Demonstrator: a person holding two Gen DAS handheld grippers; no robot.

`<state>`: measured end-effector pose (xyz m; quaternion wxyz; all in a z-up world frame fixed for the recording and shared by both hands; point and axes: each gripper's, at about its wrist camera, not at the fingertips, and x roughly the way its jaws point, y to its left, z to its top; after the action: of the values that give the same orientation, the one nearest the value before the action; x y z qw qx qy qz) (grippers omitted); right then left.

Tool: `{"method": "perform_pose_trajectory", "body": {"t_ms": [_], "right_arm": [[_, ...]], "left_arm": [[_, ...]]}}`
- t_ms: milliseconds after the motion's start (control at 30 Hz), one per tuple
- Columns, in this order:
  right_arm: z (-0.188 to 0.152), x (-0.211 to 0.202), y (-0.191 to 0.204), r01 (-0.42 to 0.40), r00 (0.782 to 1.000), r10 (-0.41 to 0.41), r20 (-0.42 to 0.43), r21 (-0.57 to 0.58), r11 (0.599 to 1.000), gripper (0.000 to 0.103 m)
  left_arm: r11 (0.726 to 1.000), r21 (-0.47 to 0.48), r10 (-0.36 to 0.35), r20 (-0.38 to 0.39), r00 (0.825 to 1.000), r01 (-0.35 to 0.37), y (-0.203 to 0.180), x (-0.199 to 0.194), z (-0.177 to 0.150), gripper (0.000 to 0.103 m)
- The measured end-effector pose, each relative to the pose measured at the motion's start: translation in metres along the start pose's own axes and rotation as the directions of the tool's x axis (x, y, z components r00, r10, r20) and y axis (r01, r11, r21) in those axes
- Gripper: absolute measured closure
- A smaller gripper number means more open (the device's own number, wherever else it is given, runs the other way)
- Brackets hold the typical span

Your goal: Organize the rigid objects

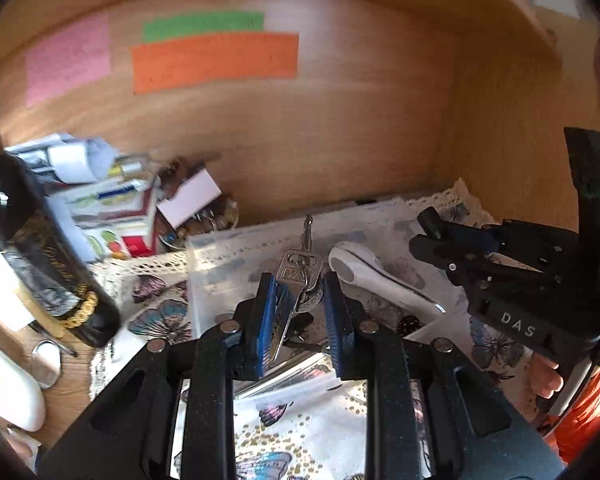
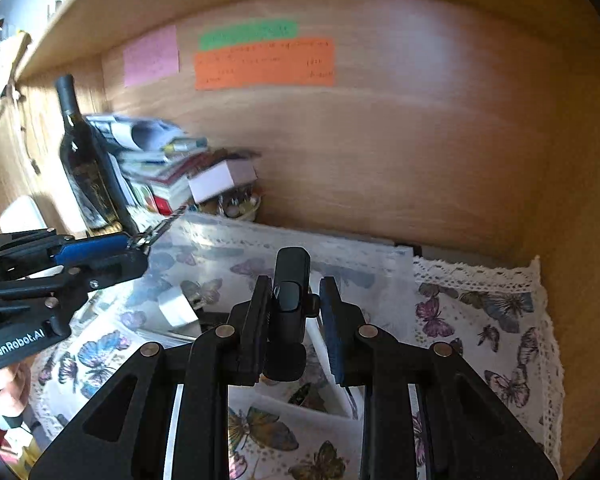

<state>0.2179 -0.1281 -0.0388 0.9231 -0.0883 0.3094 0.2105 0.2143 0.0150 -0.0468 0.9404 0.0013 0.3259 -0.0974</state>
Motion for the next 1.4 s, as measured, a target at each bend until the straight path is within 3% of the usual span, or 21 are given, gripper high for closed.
{"method": "perform_pose_trajectory", "body": {"t_ms": [333, 367, 567, 667, 733, 900, 1167, 1233, 1400], "right_arm": [[-0.014, 0.050, -0.007, -0.013, 0.992, 0.014, -0.127, 0.011, 1.000, 0.081], [-0.015, 0.052, -0.007, -0.013, 0.991, 0.014, -0.132, 0.008, 1.000, 0.081], [-0.016, 0.057, -0.001, -0.018, 0.988, 0.014, -0.156, -0.020, 1.000, 0.080], [-0.016, 0.054, 0.001, -0.020, 0.988, 0.016, -0.156, -0.027, 0.999, 0.068], [-0.014, 0.048, 0.002, -0.015, 0.990, 0.011, -0.137, -0.029, 0.999, 0.062], [-0.009, 0.017, 0.003, 0.004, 0.998, -0.006, -0.062, -0.028, 1.000, 0.058], [-0.001, -0.058, 0.003, 0.028, 0.990, -0.027, 0.135, -0.005, 1.000, 0.042], [-0.003, -0.080, 0.004, 0.032, 0.981, -0.031, 0.190, -0.001, 0.999, 0.040], [-0.014, -0.123, 0.010, 0.041, 0.955, -0.040, 0.293, 0.001, 0.999, 0.025]], "left_arm": [[0.999, -0.034, -0.031, -0.155, 0.988, 0.026, 0.003, 0.062, -0.011, 0.081], [0.999, -0.038, -0.032, -0.158, 0.987, 0.026, 0.003, 0.064, -0.011, 0.084], [0.999, -0.030, -0.033, -0.145, 0.989, 0.029, -0.001, 0.058, -0.010, 0.085], [0.999, -0.028, -0.033, -0.135, 0.990, 0.030, -0.001, 0.051, -0.010, 0.084], [0.999, -0.034, -0.033, -0.128, 0.991, 0.029, 0.000, 0.046, -0.010, 0.084], [0.999, -0.047, -0.024, -0.085, 0.996, 0.020, 0.002, 0.023, -0.008, 0.081], [0.999, -0.033, 0.033, 0.060, 0.998, -0.031, -0.007, -0.037, -0.011, 0.053], [0.998, -0.040, 0.055, 0.122, 0.991, -0.050, -0.010, -0.055, -0.014, 0.044], [0.997, -0.048, 0.068, 0.220, 0.973, -0.059, -0.017, -0.100, -0.025, 0.028]]}}
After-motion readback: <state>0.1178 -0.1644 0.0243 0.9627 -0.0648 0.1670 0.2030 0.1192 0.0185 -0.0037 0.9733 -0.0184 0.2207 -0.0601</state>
